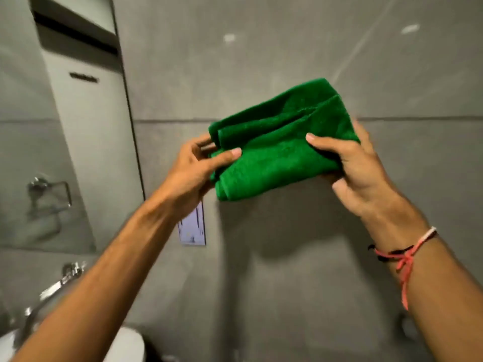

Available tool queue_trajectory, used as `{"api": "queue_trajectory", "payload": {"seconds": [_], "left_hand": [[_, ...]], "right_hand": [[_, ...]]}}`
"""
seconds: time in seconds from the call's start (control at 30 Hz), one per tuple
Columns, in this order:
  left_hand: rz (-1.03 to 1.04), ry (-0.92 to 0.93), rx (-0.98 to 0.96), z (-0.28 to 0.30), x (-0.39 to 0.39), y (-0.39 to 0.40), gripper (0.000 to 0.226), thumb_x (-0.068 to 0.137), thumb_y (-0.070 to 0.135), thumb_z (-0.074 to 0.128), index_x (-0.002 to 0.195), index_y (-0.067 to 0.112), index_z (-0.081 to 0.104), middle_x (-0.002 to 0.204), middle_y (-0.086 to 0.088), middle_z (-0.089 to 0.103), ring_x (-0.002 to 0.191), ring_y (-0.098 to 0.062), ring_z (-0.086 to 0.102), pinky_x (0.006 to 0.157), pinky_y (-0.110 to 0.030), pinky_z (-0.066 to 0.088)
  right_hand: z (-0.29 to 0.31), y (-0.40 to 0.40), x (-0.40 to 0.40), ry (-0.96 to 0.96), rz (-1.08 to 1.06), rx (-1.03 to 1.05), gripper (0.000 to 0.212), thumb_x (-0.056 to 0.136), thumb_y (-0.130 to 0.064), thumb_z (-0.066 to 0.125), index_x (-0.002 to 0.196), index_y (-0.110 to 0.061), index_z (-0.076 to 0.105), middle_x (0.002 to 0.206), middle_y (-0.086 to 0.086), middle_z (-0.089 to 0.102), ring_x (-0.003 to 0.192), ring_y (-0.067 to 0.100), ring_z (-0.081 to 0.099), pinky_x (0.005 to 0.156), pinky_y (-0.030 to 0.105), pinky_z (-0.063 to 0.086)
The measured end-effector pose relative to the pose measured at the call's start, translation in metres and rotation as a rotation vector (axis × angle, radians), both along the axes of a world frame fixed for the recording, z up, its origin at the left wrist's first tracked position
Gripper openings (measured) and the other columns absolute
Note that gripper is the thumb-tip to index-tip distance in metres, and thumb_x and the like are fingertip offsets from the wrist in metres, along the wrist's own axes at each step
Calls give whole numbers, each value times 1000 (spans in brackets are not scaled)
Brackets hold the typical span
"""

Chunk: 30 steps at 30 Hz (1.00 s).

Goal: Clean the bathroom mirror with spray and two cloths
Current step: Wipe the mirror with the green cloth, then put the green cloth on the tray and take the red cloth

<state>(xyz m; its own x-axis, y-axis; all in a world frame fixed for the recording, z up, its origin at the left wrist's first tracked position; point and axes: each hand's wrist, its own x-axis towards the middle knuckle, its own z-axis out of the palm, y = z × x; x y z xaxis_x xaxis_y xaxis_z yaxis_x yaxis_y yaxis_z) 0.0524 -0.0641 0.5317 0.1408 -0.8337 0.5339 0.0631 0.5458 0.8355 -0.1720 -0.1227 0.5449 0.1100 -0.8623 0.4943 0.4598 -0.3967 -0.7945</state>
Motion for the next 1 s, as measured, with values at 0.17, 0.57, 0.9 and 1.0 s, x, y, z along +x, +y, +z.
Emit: {"api": "queue_trajectory", "payload": {"seconds": [0.17,0.57,0.9,1.0], "left_hand": [[18,-38,82,-84,-5,-4,62,89,-13,62,144,12,49,137,-18,63,125,-26,62,103,-37,57],[42,20,973,-395,-33,10,30,101,12,53,93,-6,76,115,-21,74,106,-31,69,101,-41,49],[29,-825,964,-616,-58,55,12,84,0,75,91,9,77,106,-11,68,99,-27,65,89,-31,49],[15,-1051,849,-637,-64,67,13,95,13,63,102,12,74,123,-11,63,110,-26,62,91,-26,46]], "right_hand": [[-99,-9,-37,274,54,126,54,86,19,61,132,-10,63,117,8,76,108,23,76,95,39,65],[-417,1,-69,427,243,1039,37,103,-21,53,81,-1,74,82,18,78,83,28,77,71,30,65],[-624,59,-65,1139,-42,910,22,74,18,79,95,12,76,94,11,69,95,25,64,81,18,49],[-638,73,-63,1364,-11,705,18,81,-3,81,97,-3,73,105,10,69,103,32,67,87,23,52]]}}
